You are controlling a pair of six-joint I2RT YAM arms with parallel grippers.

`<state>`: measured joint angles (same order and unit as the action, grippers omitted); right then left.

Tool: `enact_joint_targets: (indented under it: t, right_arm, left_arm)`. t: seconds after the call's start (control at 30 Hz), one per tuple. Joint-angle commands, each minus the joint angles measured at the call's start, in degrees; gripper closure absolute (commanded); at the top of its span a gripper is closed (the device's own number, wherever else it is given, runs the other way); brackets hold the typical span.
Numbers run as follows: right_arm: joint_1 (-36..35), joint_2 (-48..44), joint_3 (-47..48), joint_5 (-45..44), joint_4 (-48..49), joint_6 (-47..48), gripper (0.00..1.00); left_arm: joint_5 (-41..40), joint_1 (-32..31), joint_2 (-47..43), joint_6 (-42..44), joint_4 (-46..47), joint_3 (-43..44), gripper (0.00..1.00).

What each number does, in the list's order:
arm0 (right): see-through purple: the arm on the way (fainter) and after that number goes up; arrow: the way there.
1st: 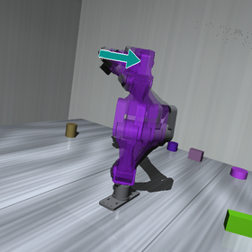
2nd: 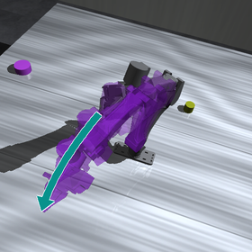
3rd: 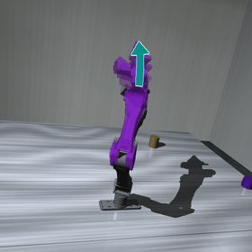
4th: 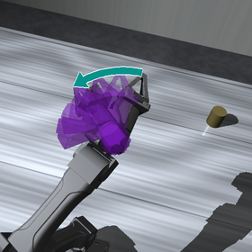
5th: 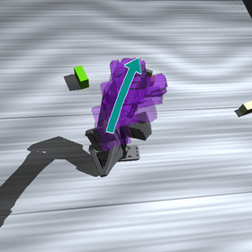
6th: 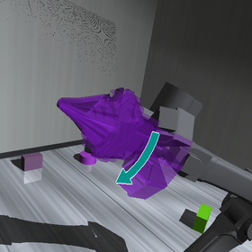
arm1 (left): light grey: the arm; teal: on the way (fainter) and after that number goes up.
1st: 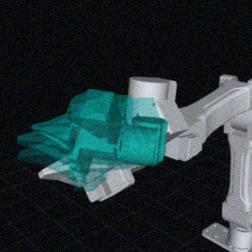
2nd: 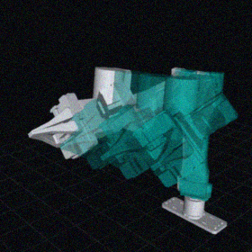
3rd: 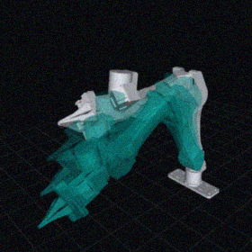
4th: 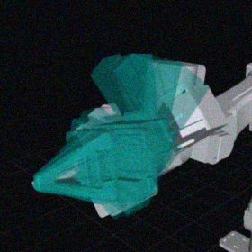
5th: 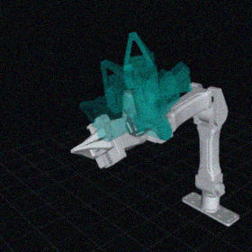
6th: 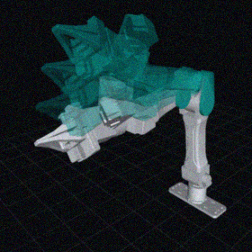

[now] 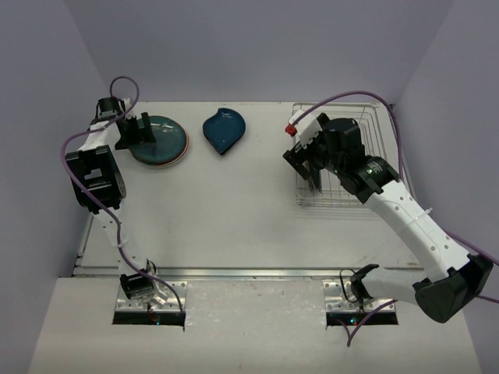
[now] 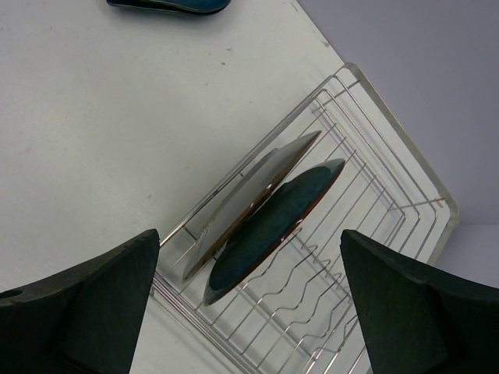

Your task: Unload the plates from the dish rack

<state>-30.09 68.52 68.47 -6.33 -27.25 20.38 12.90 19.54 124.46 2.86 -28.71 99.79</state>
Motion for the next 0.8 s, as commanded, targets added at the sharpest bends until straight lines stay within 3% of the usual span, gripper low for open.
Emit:
enact_joint_targets:
  t: [0.0, 0.37, 0.5, 0.67, 0.77]
  right_arm:
    - [1.24, 1.19, 4.55, -1.16, -0.87, -7.33, 0.01]
    - [3.04, 2.22, 6.80, -1.05, -1.62, -10.48, 0.01]
    - [4.48, 3.29, 8.41, -0.76, -2.96, -14.08, 0.01]
    - [12.20, 6.00, 10.30, 2.71, -6.68, -24.73, 0.03]
    - [20.13, 11.33, 14.48, 9.87, -12.49, -30.78, 0.16]
  left_arm:
    - [-8.96, -0.54, -2.82, 4.17, -0.91, -1.56, 0.00]
    - [-9.95, -1.32, -7.28, 3.30, 0.05, 0.26, 0.00]
    - [-14.27, -2.73, -9.06, 5.29, -0.32, 0.87, 0.00]
    - [-18.36, -4.00, -14.19, 6.91, 1.62, -1.98, 0.00]
    - [-18.37, -5.35, -21.47, 7.69, 3.57, -6.61, 0.00]
